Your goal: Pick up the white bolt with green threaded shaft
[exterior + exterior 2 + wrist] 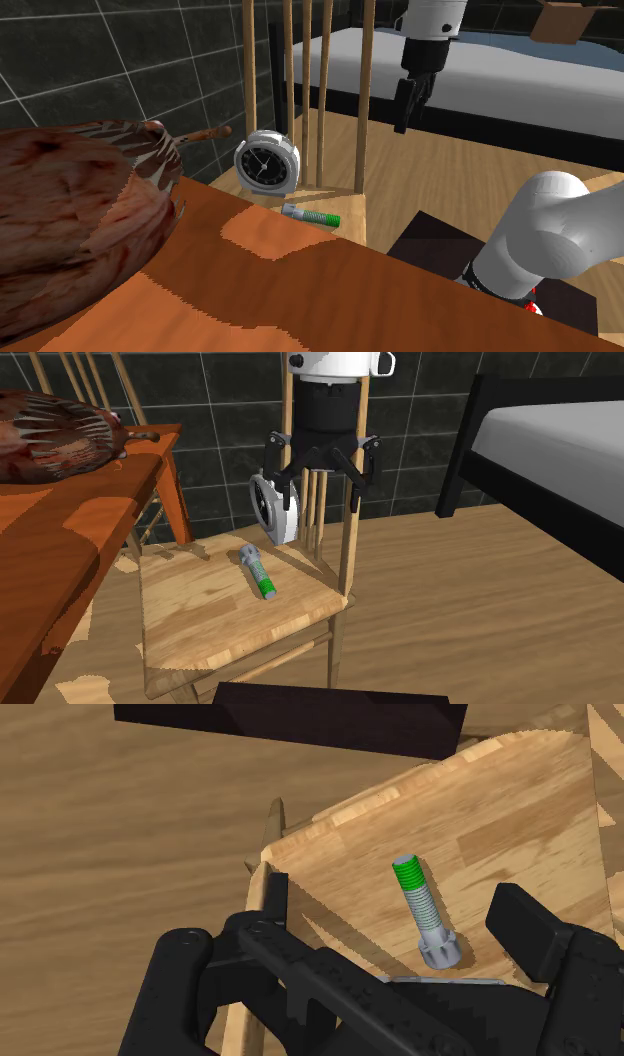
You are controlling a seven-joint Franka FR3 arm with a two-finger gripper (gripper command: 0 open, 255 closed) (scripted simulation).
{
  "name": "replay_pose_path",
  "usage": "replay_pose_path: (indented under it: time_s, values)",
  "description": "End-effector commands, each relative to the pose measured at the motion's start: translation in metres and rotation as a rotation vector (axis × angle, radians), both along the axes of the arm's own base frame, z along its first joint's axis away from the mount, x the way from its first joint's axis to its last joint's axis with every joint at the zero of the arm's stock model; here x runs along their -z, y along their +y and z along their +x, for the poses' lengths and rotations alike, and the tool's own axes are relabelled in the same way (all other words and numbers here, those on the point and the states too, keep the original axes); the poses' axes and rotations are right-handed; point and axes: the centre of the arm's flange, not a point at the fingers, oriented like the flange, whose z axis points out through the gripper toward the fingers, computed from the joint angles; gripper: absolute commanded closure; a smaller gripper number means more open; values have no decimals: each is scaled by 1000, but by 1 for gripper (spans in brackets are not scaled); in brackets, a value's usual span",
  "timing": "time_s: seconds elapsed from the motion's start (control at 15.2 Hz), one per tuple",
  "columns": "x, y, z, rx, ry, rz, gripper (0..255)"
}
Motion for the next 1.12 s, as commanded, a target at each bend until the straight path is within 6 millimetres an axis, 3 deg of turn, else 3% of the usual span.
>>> replay_pose_path:
  time_s: [0.0,1.06]
  values:
    - [0,0,0,0,0,0,0]
    - [165,90,83,-352,-80,25,0]
